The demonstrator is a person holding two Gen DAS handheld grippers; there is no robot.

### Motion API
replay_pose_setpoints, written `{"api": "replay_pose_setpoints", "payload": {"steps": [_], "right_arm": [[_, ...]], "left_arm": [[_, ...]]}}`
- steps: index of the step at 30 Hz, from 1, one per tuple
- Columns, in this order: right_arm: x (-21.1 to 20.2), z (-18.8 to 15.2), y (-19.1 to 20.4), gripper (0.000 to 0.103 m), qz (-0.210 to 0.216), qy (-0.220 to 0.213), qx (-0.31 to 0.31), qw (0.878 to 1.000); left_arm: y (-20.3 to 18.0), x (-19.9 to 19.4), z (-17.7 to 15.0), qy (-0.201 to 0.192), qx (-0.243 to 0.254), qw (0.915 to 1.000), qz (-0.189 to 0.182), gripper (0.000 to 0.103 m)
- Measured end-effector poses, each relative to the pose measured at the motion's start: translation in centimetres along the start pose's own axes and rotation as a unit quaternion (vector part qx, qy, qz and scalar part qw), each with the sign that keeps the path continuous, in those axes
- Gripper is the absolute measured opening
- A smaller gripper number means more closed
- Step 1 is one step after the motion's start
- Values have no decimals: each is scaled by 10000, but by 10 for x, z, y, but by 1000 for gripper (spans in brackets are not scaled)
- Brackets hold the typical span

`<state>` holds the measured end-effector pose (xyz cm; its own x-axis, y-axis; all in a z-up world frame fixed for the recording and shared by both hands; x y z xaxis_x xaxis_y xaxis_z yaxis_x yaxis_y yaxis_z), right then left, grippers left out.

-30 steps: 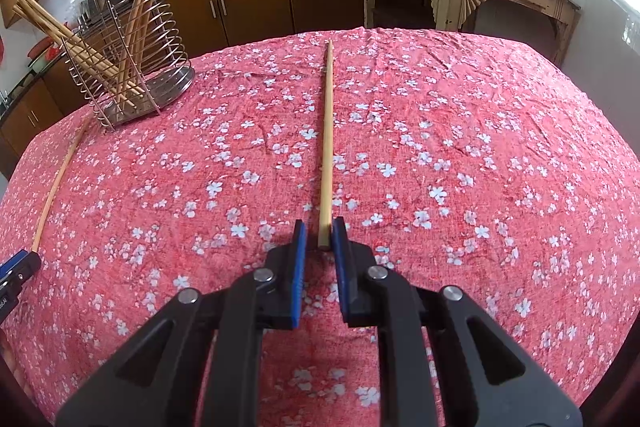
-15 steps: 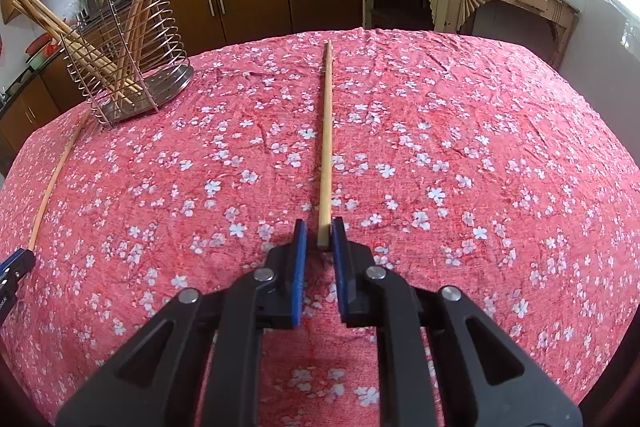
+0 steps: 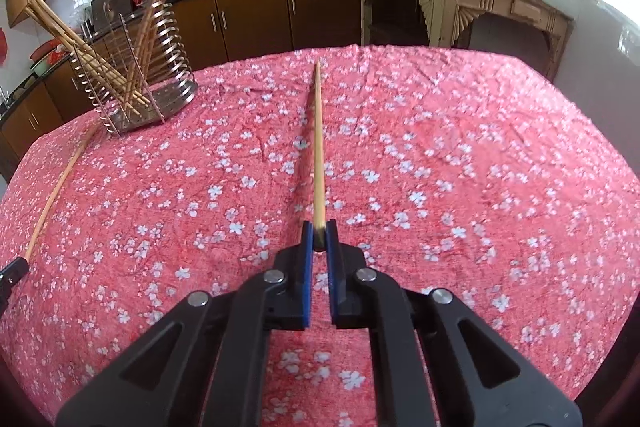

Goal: Organize utensils
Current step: 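Lift both held chopsticks and carry them above the wire holder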

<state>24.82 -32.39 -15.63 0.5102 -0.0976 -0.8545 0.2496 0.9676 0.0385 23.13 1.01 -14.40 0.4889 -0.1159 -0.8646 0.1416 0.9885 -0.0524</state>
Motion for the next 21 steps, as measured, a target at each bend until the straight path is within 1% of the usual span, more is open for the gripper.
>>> {"api": "replay_pose_setpoints", "payload": {"steps": [4,5,9,11,13,15,21], "right_arm": [[-23,6,0,7,-62,-416,-63,9991],[-32,9,0,7,-87,-578,-101,9982],[-56,18,1,7,-114,-983,-138,9950],[-69,24,1,7,-135,-1223,-159,9923],[-84,31,3,7,-118,-1456,-184,9891],[-94,37,4,7,-73,-1609,-188,9868],[-128,56,6,7,100,-2100,-151,9775]], "left_arm": [[3,-23,7,-419,17,9991,-50,7],[3,-31,9,-583,41,9983,-36,7],[0,-58,19,-1102,84,9939,16,7],[-2,-73,23,-1390,91,9902,46,7],[-1,-84,28,-1598,72,9871,67,7],[0,-97,36,-1826,-2,9832,26,7],[14,-129,57,-2318,-322,9722,-34,7]]}}
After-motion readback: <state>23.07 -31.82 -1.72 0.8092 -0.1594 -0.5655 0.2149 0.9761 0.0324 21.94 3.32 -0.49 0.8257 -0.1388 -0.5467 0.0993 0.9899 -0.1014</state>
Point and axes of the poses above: each gripper's, at about its wrist camera, not at the fingertips, and x roughly the way its jaws point, y to its left, z to its top, the point moved 7 cm from there along x, roughly the way its jaws point, and after that the axes turned 13 degrees about y, right-handed, at the moved point
